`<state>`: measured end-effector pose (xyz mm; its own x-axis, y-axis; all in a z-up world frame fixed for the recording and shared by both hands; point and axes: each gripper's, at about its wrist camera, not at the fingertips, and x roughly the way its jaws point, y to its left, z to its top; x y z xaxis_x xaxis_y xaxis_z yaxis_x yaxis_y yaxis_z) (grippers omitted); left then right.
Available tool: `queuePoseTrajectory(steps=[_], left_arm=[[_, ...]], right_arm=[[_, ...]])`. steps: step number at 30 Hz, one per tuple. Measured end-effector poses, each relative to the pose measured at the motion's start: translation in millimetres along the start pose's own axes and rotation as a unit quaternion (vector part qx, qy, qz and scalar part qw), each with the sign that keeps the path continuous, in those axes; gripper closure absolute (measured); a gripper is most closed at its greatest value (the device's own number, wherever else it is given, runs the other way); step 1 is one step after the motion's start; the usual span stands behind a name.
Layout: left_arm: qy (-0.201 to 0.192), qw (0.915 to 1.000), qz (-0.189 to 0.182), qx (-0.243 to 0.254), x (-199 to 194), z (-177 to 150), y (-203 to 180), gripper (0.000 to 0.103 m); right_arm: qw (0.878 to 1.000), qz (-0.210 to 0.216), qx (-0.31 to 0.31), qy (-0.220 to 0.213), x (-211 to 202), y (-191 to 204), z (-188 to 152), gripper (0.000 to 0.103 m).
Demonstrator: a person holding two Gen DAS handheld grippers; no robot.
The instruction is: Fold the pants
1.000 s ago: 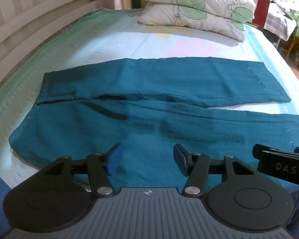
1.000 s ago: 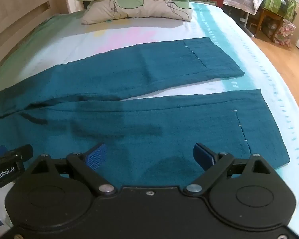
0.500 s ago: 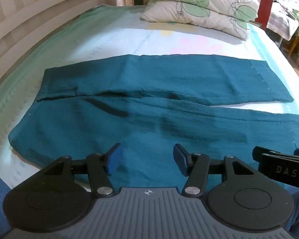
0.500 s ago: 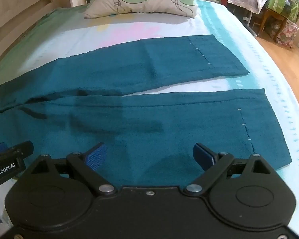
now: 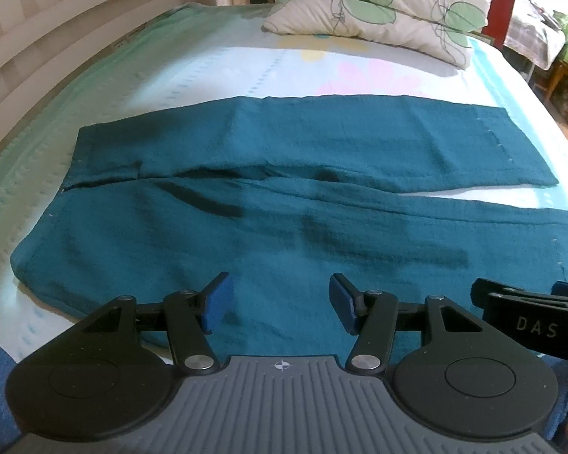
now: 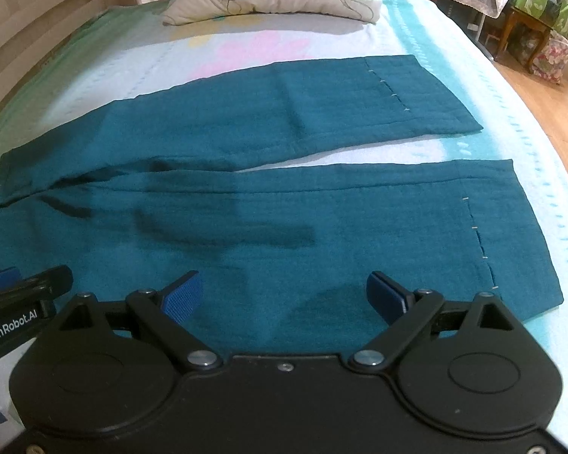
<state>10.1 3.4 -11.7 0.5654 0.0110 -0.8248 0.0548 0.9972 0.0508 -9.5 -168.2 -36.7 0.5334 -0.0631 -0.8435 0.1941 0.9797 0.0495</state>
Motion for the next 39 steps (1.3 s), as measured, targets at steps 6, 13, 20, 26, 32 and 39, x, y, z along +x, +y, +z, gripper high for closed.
queuePoseTrajectory(steps=[6,13,20,26,32,39], left_arm=[[0.004,1.0,0.001,0.001,2.8,0.2,-0.7,0.048],[-0.007,0.9997,0.005,0.021,1.2,0.3,-2.5,0.048],[-0.005,0.9994,-0.03,0.018,0.6,8.9,6.5,0.048],[-0.005,0.9997,-0.013,0.021,1.3,19.3,8.5,0.048],[-0.005,0.9997,-0.017,0.016,3.3,32.8,7.9,0.048],[-0.005,0.9997,-0.014,0.019,11.3,50.8,5.7,0.048]], right_arm=[[1.0,0.003,0.002,0.007,1.6,1.6,0.5,0.011],[1.0,0.0,0.006,0.021,5.0,1.3,3.0,0.015],[0.999,0.005,0.019,0.047,12.5,-2.2,4.6,0.025],[0.998,0.006,0.022,0.055,17.1,-3.4,9.2,0.026],[0.998,0.006,0.022,0.054,19.0,-3.9,15.8,0.028],[0.999,0.001,0.027,0.033,21.2,-11.6,28.5,0.028]])
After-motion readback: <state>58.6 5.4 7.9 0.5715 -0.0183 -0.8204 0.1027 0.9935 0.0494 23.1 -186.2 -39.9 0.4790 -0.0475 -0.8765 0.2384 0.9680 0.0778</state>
